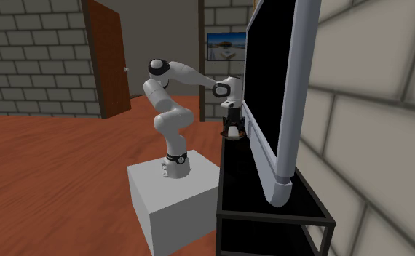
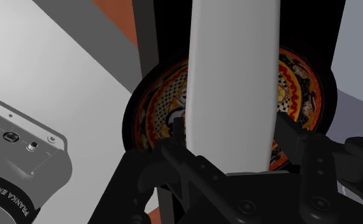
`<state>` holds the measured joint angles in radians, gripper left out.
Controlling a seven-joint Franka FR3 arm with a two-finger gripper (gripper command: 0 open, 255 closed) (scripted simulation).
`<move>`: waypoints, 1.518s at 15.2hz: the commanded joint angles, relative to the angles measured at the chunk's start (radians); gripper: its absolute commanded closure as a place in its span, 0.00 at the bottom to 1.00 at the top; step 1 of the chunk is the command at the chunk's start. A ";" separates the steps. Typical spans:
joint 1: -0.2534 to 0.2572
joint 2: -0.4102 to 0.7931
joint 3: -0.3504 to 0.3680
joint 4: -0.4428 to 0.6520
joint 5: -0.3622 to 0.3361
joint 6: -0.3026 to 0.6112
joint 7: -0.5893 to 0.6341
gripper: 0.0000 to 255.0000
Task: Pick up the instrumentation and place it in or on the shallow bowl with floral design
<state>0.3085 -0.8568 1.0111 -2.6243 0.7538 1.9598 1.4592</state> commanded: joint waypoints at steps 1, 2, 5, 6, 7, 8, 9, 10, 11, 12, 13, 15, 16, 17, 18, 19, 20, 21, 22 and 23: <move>-0.001 0.001 0.003 -0.002 0.002 0.004 -0.001 1.00; -0.001 0.001 0.003 -0.002 0.002 0.004 -0.001 1.00; -0.001 0.001 0.003 -0.002 0.002 0.004 -0.001 1.00; -0.001 0.001 0.003 -0.002 0.002 0.004 -0.001 1.00; -0.001 0.001 0.003 -0.002 0.002 0.003 -0.001 0.00; -0.001 0.002 0.003 -0.002 0.001 0.003 -0.001 0.00; -0.001 0.001 0.002 -0.002 0.001 0.003 -0.001 0.00; 0.000 0.001 0.002 -0.003 0.002 0.003 -0.001 0.00; 0.000 0.001 0.002 -0.003 0.002 0.003 -0.001 0.00; -0.001 0.001 0.003 -0.002 0.002 0.004 -0.001 0.00; 0.004 -0.012 -0.026 0.016 -0.017 -0.032 0.004 0.00; 0.010 -0.033 -0.079 0.058 -0.054 -0.101 0.013 0.00; 0.010 -0.040 -0.098 0.075 -0.068 -0.126 0.016 0.00; 0.010 -0.040 -0.098 0.075 -0.068 -0.126 0.016 0.00; 0.010 -0.040 -0.098 0.075 -0.068 -0.126 0.016 0.00; 0.010 -0.040 -0.098 0.075 -0.068 -0.126 0.016 0.00; 0.010 -0.040 -0.098 0.075 -0.068 -0.126 0.016 0.00; 0.010 -0.040 -0.098 0.075 -0.068 -0.126 0.016 0.00; 0.010 -0.040 -0.098 0.075 -0.068 -0.126 0.016 0.00; 0.010 -0.040 -0.098 0.075 -0.068 -0.126 0.016 0.00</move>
<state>0.3189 -0.8963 0.9132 -2.5490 0.6856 1.8337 1.4750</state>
